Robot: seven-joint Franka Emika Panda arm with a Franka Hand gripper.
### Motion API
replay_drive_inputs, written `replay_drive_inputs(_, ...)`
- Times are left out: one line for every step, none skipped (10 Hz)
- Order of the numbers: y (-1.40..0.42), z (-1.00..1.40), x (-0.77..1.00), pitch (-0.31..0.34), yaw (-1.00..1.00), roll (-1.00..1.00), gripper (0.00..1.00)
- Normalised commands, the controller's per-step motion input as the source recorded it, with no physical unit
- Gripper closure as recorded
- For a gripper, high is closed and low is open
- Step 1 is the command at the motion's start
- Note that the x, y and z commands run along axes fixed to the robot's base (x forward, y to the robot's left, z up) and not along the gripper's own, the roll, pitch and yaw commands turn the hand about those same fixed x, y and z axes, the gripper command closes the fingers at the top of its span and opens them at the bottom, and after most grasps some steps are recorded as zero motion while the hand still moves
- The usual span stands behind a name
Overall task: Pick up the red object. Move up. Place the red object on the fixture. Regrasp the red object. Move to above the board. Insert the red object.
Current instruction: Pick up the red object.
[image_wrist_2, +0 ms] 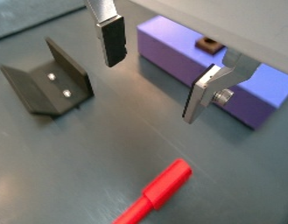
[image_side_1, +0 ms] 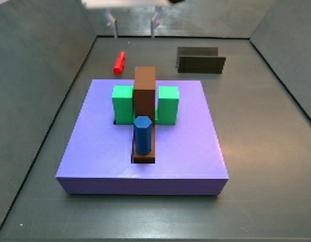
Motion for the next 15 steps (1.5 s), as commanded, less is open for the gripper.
replay_drive_inputs(0.08,-0.87,-0.33,-0.209,-0.04,-0.02,0.0)
replay_drive_inputs(0.07,-0.81,-0.27,-0.233,0.0,-0.05,0.0)
replay_drive_inputs(0.11,-0.85,-0.21,-0.211,-0.01,-0.04,0.0)
replay_drive_inputs(0.12,-0.86,-0.22,-0.207,-0.01,-0.03,0.0)
replay_drive_inputs(0.13,-0.86,-0.21,-0.204,-0.02,-0.03,0.0)
replay_drive_inputs(0.14,-0.87,-0.21,-0.196,-0.03,-0.01,0.0)
replay_drive_inputs(0.07,-0.78,-0.23,-0.227,-0.04,-0.07,0.0)
replay_drive_inputs(0.0,-0.42,-0.06,-0.189,-0.14,-0.2,0.0)
replay_drive_inputs(0.0,-0.21,0.0,-0.263,-0.22,-0.33,0.0)
replay_drive_inputs(0.0,-0.39,0.0,-0.277,-0.28,-0.27,0.0)
replay_drive_inputs(0.09,-0.13,0.0,-0.051,-0.11,-0.11,0.0)
replay_drive_inputs(0.04,0.0,0.0,-0.001,0.0,-0.05,0.0)
replay_drive_inputs(0.0,0.0,0.0,0.0,0.0,0.0,0.0)
replay_drive_inputs(0.0,0.0,0.0,0.0,0.0,0.0,1.0)
replay_drive_inputs(0.0,0.0,0.0,0.0,0.0,0.0,1.0)
